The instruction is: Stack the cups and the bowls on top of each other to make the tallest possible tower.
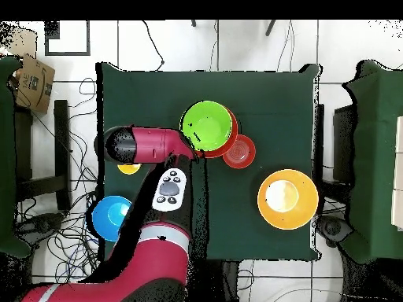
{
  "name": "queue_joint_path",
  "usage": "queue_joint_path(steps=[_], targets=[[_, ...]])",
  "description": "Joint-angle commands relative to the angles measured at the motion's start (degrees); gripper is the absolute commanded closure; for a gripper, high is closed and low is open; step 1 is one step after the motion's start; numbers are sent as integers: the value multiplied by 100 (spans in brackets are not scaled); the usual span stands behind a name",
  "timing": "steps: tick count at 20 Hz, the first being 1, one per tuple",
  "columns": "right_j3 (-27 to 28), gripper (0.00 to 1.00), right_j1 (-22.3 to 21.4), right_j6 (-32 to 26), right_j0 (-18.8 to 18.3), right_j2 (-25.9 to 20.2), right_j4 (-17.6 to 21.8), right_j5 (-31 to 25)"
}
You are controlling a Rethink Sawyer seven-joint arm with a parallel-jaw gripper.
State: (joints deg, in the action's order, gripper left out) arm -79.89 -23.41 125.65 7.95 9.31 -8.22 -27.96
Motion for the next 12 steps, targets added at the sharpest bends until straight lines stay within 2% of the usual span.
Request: queue_joint_path(steps=[1,12], targets=[[66,0,113,943,109,-315,-168,238],[-188,0,213,929,62,-460,-255,524]])
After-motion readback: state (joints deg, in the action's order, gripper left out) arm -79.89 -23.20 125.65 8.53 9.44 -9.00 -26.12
